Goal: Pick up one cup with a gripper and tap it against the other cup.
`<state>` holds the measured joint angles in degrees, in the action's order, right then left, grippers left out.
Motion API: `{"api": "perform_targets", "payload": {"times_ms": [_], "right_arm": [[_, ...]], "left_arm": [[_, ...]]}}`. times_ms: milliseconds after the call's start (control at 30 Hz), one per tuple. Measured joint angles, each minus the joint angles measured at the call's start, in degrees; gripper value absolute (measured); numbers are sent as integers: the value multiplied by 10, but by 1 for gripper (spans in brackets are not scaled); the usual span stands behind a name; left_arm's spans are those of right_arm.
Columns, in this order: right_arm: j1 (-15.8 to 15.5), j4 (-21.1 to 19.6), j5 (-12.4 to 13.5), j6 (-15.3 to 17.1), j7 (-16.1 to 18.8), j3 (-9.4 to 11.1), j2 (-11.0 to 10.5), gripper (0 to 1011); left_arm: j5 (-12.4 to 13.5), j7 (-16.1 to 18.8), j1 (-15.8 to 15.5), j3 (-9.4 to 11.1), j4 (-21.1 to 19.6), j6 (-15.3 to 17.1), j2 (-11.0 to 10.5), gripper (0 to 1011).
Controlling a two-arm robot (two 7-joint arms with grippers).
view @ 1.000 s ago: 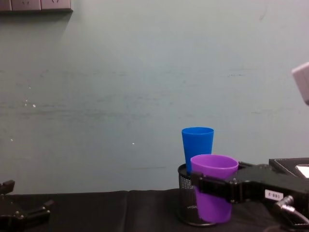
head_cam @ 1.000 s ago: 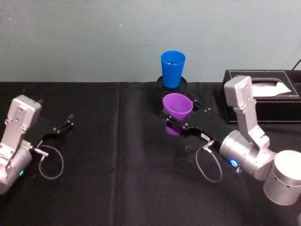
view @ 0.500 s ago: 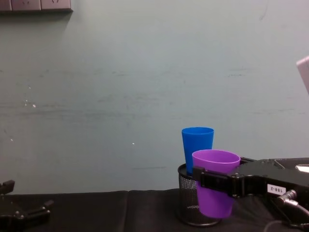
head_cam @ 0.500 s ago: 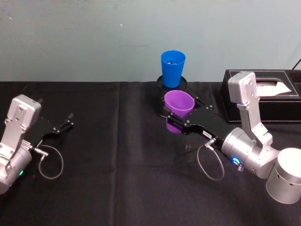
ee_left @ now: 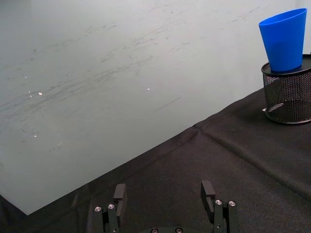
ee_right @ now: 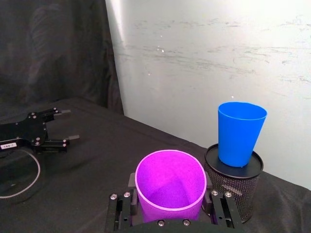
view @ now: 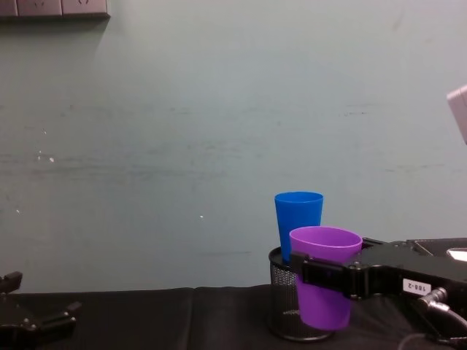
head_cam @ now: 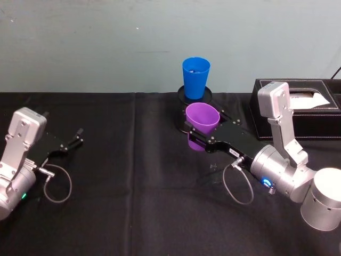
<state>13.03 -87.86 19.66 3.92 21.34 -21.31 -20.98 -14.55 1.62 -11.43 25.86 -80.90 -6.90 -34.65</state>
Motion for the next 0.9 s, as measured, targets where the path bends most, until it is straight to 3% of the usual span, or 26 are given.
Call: {"api": "perform_targets", "payload": {"times_ms": [900], "right_arm": [[0, 1, 0, -1, 0, 0, 0, 734]], "left_arm": [[0, 0, 0, 0, 0, 0, 0, 1000]]}}
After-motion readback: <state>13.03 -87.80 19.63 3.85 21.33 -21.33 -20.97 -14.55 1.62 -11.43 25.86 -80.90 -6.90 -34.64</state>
